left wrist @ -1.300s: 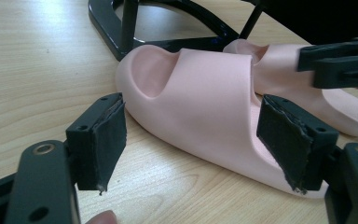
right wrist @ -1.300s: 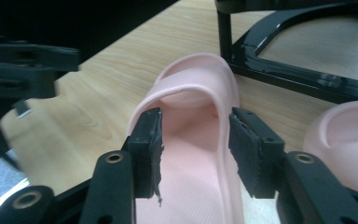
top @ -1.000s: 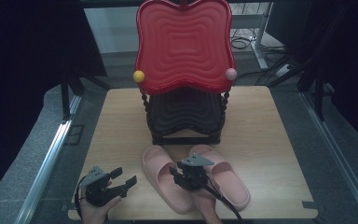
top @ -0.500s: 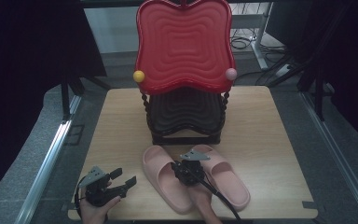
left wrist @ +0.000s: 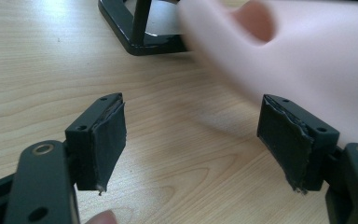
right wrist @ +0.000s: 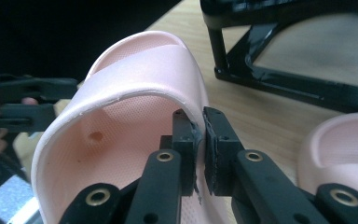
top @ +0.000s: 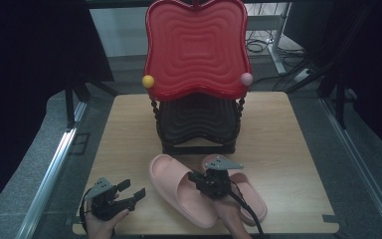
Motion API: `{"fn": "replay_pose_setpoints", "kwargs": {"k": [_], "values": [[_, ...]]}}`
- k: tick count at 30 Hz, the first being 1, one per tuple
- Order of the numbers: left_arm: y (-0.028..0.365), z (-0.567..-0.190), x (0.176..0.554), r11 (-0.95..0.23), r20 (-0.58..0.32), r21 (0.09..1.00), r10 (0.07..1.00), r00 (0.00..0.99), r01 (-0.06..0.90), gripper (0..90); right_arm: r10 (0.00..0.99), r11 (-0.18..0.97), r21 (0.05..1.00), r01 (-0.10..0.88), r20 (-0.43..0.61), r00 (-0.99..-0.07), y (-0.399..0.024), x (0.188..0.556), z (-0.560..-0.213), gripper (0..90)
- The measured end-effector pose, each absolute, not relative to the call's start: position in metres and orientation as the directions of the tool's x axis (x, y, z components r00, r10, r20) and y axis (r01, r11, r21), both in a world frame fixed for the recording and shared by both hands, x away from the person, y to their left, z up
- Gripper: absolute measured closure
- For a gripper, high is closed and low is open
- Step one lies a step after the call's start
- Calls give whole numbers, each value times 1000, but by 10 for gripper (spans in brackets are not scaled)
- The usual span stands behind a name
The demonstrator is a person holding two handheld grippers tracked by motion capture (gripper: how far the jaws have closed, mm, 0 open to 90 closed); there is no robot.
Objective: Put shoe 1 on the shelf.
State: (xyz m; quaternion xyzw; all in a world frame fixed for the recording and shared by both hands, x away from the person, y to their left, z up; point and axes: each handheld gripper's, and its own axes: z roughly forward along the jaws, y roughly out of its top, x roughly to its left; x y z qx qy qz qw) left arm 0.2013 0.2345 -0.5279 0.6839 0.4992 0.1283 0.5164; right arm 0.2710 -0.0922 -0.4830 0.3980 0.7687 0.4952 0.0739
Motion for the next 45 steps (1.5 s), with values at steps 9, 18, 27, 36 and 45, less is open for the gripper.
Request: {"fn": "replay_pose_setpoints", "kwargs": {"k": [9, 18, 27, 36, 45], "values": [[232, -532, 203, 24, -340, 830, 814, 470, 558, 237, 641, 171, 844, 508, 296, -708, -114, 269, -455, 838], [234, -532, 203, 29, -342, 829, 817, 464, 559, 237, 595, 136, 889, 438, 280, -754, -123, 265, -411, 841], [235, -532, 204, 31, -343, 827, 818, 461, 561, 237, 582, 126, 927, 354, 220, -783, -124, 266, -357, 841], [236, -534, 205, 27, -344, 823, 819, 459, 568, 236, 581, 110, 942, 318, 199, -790, -120, 275, -319, 842], [238, -535, 206, 34, -346, 823, 822, 453, 567, 235, 574, 97, 949, 299, 192, -796, -113, 281, -301, 842]]}}
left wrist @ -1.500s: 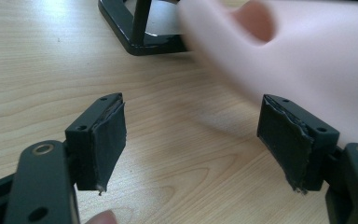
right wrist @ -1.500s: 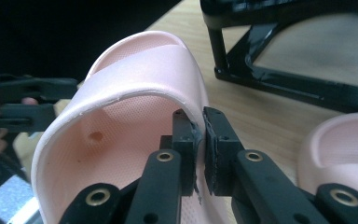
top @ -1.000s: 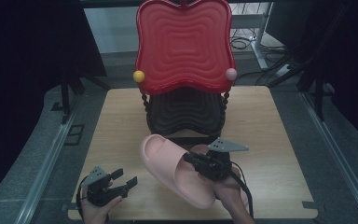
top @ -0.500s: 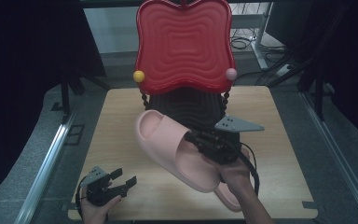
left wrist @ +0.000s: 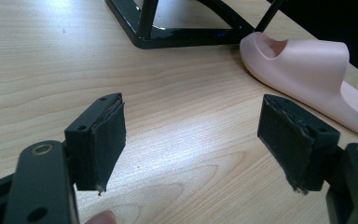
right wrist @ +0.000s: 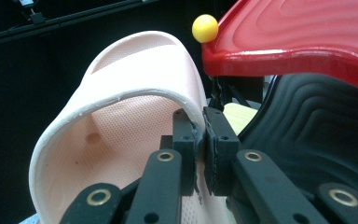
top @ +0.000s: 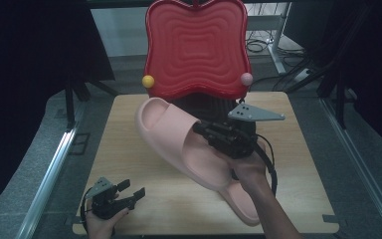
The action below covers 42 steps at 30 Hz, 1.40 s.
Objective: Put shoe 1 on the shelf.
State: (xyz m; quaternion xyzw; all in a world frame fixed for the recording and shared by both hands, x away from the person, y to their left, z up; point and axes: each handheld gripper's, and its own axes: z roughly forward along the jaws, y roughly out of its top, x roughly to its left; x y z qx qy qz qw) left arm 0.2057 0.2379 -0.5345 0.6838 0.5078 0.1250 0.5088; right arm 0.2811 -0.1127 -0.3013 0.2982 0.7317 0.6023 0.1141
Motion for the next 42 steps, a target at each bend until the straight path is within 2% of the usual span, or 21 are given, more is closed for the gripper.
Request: {"fn": "replay_pose_setpoints", "kwargs": {"k": [14, 24, 42], "values": [[239, -535, 206, 44, -359, 820, 816, 453, 570, 235, 579, 68, 960, 273, 185, -794, -106, 290, -284, 842], [242, -535, 206, 47, -360, 820, 817, 450, 570, 233, 538, 31, 950, 310, 245, -806, -100, 307, -275, 843], [242, -534, 205, 50, -364, 820, 813, 454, 570, 233, 618, -29, 952, 305, 257, -743, -85, 340, -248, 843]]}}
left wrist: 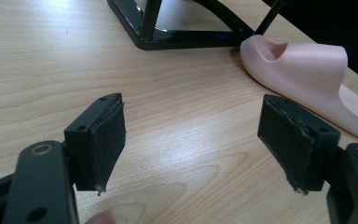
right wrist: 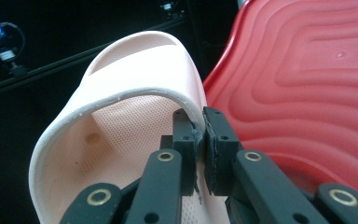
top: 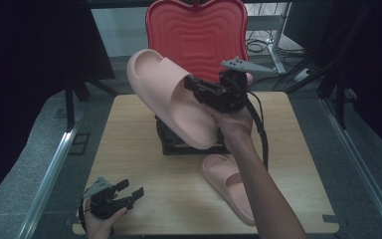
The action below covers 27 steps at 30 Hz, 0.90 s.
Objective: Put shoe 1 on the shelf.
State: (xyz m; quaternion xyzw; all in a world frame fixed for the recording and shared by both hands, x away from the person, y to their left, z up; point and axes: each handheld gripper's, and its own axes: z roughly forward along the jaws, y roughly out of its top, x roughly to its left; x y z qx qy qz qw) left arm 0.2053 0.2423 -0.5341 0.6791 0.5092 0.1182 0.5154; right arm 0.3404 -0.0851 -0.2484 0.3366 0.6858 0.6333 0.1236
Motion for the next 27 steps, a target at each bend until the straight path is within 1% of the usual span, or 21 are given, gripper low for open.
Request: {"fn": "replay_pose_setpoints", "kwargs": {"k": [7, 14, 23, 27], "values": [[244, -533, 205, 55, -366, 822, 814, 451, 567, 233, 654, -58, 949, 311, 271, -706, -78, 365, -242, 842], [244, -535, 206, 52, -362, 821, 817, 448, 569, 233, 682, -83, 949, 303, 276, -677, -71, 382, -235, 842], [245, -535, 205, 50, -361, 822, 817, 450, 568, 233, 700, -101, 945, 311, 290, -653, -67, 392, -231, 842], [244, -535, 206, 48, -359, 822, 817, 451, 568, 232, 719, -109, 948, 298, 282, -635, -65, 398, -229, 842]]}}
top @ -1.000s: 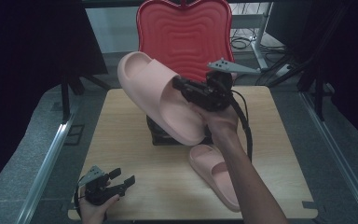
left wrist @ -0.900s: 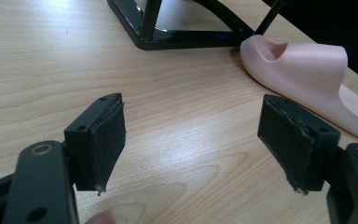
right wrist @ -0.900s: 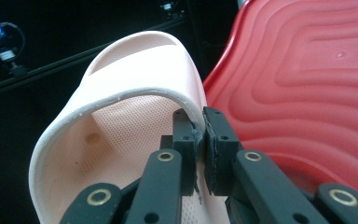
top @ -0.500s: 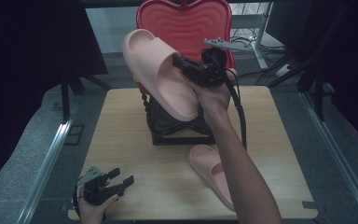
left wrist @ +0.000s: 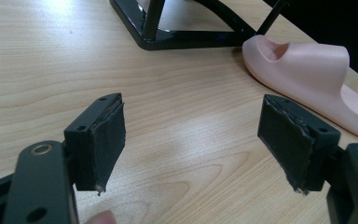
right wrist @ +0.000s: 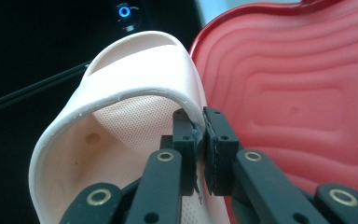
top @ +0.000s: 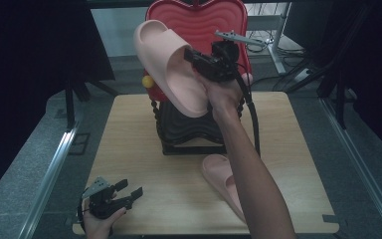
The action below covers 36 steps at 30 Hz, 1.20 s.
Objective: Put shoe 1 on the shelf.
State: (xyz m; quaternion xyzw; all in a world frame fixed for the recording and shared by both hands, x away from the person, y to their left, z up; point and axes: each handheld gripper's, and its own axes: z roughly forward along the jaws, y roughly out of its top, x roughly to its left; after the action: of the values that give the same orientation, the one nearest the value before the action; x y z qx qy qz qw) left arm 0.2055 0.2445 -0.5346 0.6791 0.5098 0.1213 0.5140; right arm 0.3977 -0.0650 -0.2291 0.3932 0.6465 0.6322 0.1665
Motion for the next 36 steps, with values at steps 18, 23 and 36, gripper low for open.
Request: {"fn": "replay_pose_setpoints", "kwargs": {"k": [18, 23, 36], "values": [[255, -534, 205, 64, -364, 824, 822, 439, 563, 232, 809, -140, 960, 242, 252, -532, -42, 435, -215, 842], [258, -535, 205, 68, -366, 823, 823, 435, 563, 232, 823, -154, 961, 230, 253, -509, -36, 449, -212, 841], [262, -537, 206, 81, -375, 819, 825, 423, 568, 231, 852, -153, 966, 208, 235, -468, -28, 472, -215, 831]]}}
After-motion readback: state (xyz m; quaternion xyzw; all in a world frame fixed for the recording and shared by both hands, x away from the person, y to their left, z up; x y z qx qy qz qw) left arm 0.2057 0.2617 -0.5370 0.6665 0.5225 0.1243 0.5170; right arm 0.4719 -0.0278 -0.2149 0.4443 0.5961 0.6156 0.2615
